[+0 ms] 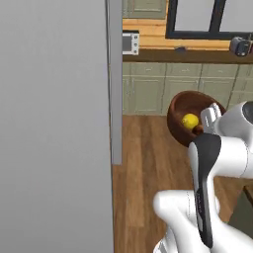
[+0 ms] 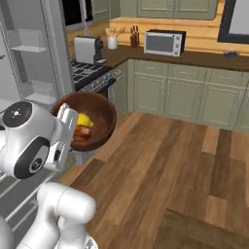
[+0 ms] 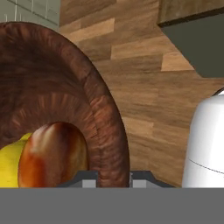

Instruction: Pick the chicken drumstick and lemon from their plates and place them in the bowl. Then put the bowl in the fridge.

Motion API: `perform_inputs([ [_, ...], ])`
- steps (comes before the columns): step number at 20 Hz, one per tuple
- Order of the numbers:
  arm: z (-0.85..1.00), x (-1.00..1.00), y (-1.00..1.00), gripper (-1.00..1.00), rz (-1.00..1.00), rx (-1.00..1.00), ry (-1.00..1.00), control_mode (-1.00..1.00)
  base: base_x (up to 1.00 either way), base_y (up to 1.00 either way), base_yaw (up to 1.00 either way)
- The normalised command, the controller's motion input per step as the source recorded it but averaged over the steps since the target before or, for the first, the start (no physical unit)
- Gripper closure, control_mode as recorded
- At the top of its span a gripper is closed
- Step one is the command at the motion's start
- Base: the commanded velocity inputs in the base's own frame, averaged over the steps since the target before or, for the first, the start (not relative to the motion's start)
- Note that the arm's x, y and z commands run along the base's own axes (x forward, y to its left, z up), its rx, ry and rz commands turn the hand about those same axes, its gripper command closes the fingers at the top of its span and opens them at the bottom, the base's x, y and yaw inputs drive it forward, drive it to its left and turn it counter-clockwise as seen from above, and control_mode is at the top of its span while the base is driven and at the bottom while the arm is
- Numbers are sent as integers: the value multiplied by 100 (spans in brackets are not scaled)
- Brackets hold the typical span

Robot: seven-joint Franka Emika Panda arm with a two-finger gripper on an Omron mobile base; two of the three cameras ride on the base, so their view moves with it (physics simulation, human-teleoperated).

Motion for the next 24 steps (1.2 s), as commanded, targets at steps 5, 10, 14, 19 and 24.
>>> perform_inputs([
  [5, 0, 0, 0, 100, 0, 0, 0, 100, 10, -34, 63],
  [10, 0, 0, 0, 100, 0, 0, 0, 100, 100, -40, 53],
  [14, 0, 0, 0, 100, 0, 0, 0, 100, 100, -75, 32],
  [19, 0, 0, 0, 100, 0, 0, 0, 100, 100, -14, -8],
  [24, 0, 0, 0, 100, 0, 0, 0, 100, 95, 79, -40],
])
